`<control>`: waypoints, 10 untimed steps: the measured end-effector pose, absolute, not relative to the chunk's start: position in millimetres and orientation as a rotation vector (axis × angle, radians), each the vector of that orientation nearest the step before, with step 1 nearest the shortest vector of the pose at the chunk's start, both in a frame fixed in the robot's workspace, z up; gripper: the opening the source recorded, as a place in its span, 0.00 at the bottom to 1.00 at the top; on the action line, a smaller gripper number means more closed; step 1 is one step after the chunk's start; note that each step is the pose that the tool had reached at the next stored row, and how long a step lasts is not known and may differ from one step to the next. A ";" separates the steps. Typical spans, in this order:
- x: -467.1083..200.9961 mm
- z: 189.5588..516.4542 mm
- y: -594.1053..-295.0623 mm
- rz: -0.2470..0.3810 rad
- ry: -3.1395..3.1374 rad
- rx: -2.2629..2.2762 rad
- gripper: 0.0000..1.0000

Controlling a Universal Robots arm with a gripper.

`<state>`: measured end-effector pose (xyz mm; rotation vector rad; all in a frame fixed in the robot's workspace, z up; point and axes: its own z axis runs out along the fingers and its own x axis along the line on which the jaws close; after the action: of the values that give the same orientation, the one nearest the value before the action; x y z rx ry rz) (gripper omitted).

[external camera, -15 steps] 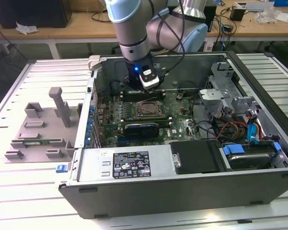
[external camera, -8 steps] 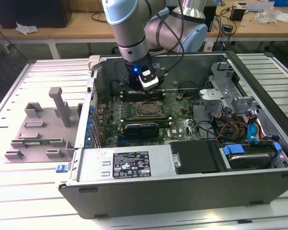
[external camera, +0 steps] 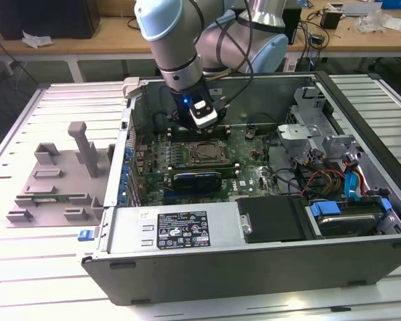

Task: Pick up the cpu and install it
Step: 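Install the first cpu locking lever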

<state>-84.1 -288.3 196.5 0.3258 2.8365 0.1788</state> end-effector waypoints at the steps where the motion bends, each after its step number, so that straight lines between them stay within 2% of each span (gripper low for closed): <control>1: -84.2 195.9 -288.3 0.179 2.834 0.325 0.11; 10: -82.3 193.7 -288.2 0.173 2.825 0.335 0.11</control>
<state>-82.3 -288.2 193.7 0.3346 2.8253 0.1733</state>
